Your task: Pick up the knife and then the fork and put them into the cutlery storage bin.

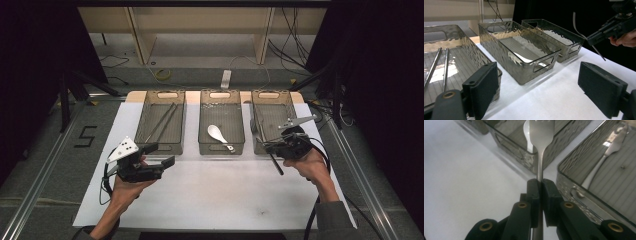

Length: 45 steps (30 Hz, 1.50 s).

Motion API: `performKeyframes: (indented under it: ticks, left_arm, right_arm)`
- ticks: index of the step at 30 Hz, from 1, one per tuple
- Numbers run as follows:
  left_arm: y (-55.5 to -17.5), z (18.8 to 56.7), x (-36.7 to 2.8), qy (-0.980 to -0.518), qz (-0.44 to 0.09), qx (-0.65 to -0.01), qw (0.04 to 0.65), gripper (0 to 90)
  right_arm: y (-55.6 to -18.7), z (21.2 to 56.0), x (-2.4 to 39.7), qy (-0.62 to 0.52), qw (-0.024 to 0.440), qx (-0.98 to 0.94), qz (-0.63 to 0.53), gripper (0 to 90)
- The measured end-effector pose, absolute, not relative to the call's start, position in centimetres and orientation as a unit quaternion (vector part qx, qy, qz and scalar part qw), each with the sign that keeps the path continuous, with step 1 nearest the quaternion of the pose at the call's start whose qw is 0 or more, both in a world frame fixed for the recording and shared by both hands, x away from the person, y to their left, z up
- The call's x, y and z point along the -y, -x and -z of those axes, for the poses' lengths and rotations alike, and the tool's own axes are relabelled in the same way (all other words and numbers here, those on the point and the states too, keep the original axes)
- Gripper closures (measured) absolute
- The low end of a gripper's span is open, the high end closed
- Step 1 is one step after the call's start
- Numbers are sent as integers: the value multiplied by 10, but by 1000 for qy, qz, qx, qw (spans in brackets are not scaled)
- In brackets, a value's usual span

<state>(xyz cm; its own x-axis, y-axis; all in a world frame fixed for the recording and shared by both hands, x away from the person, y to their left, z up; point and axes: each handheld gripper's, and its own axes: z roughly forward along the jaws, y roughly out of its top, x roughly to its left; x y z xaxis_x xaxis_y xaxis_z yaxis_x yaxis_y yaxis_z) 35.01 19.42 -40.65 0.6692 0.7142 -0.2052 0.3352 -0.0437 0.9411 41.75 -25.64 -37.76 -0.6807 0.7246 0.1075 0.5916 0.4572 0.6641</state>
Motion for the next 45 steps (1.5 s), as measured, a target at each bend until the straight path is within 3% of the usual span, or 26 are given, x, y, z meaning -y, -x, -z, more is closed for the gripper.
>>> performKeyframes:
  ticks: [17, 45]
  left_arm:
    - [-350, 406, -195, -703, -166, -374, 582, 159]
    - [-350, 406, -196, -702, -164, -374, 584, 159]
  right_arm:
    - [-436, 358, 275, -418, 116, -816, -382, 852]
    - [-504, 330, 271, -462, 155, -797, -357, 853]
